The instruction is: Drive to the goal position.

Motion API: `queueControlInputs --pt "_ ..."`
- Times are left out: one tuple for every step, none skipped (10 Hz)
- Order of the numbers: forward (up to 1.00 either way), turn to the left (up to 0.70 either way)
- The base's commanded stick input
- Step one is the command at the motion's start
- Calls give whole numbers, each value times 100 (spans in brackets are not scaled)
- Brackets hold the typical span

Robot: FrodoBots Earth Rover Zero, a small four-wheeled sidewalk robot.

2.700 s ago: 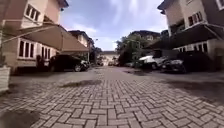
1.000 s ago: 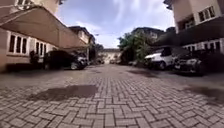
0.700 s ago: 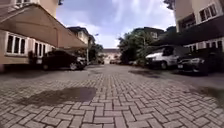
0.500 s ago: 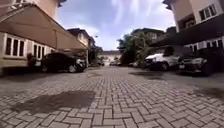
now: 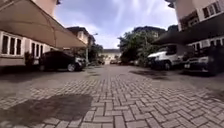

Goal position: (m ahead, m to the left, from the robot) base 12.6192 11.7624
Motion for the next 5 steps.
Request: queueControlInputs --pt "69 3" --pt "69 3" --pt "69 3" --pt "69 3" --pt "69 3"
